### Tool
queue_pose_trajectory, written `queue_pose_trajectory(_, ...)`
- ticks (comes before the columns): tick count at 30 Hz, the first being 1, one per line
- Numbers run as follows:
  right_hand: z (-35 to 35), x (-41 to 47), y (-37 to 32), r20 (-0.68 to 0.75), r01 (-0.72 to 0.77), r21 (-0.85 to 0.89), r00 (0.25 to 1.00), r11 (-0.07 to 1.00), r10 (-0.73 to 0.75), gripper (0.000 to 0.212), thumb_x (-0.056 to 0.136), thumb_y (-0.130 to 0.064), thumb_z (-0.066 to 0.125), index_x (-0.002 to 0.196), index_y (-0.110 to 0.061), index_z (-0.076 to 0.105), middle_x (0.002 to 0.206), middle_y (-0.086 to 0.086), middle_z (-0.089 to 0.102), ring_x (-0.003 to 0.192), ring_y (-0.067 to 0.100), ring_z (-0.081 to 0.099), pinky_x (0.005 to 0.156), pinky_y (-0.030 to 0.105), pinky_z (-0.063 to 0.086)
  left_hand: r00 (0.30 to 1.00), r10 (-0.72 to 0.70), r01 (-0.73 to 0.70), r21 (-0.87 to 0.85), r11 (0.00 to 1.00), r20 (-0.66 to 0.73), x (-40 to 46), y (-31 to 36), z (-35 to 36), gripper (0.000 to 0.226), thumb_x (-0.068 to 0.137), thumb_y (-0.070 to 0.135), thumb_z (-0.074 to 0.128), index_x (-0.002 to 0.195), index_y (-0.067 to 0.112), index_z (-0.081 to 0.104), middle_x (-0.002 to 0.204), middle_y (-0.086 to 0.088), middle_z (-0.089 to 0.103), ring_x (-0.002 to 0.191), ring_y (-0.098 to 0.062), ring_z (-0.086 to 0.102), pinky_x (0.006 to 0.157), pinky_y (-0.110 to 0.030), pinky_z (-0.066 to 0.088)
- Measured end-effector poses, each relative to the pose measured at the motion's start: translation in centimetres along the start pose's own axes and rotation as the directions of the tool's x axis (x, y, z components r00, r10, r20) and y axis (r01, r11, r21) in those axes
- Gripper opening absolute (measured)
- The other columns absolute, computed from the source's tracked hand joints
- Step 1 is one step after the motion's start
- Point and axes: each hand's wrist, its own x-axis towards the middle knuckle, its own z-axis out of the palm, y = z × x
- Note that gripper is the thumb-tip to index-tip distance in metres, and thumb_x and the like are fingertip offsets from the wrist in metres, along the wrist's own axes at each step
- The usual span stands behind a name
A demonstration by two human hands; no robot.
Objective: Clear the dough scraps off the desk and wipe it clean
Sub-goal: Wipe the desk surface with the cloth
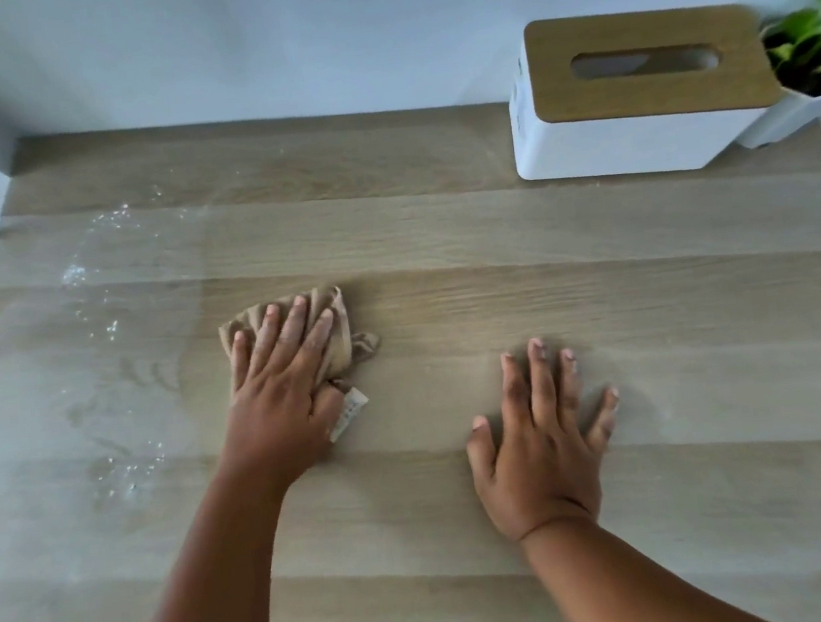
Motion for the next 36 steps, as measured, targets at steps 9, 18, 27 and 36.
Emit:
queue_pose_trajectory(9,0.2,0.0,0.0,0.016,-0.017,-0.024,1.0,1.0,0.017,0.077,0.091,-0.049,0.026,0.163,-0.02,0.025,0.174,0.003,0.004,0.16,0.029,-0.004,0.121,0.07,0.0,0.99,0.096,-0.104,0.076,0.992,0.108,4.2,5.0,1.1,0.081,0.084,0.052,0.028,0.162,0.034,0.024,0.173,0.004,0.01,0.16,-0.024,0.0,0.127,-0.056,0.001)
queue_pose_trajectory(18,-0.7,-0.3,-0.6,0.01,-0.039,0.064,0.999,0.997,0.038,0.078,0.085,-0.042,0.028,0.159,-0.021,0.034,0.173,0.002,0.013,0.16,0.027,0.002,0.121,0.071,-0.001,0.987,0.16,-0.16,-0.012,0.987,0.014,-9.2,5.7,2.6,0.075,0.088,0.042,0.05,0.159,0.023,0.036,0.171,-0.002,0.021,0.16,-0.024,0.008,0.126,-0.056,0.016)
queue_pose_trajectory(27,-1.8,-1.7,-2.9,-0.012,0.071,0.274,0.997,0.959,-0.071,0.066,0.084,-0.031,0.042,0.141,-0.003,0.058,0.163,0.017,0.036,0.156,0.04,0.02,0.124,0.065,0.01,1.0,0.001,-0.001,-0.005,1.0,-0.015,-21.6,0.3,1.4,0.072,0.094,0.041,0.062,0.159,0.023,0.038,0.17,0.001,0.022,0.16,-0.023,0.011,0.125,-0.056,0.023)
queue_pose_trajectory(36,1.0,-3.9,-13.7,-0.029,0.175,0.282,0.984,0.943,-0.174,0.064,0.081,-0.017,0.063,0.144,-0.016,0.054,0.161,0.008,0.04,0.157,0.036,0.017,0.124,0.066,0.005,0.9,-0.429,0.433,0.041,0.9,-0.078,-23.5,-10.2,-0.6,0.08,0.094,0.068,0.039,0.163,0.031,0.023,0.173,0.0,0.01,0.16,-0.026,-0.002,0.128,-0.057,0.005)
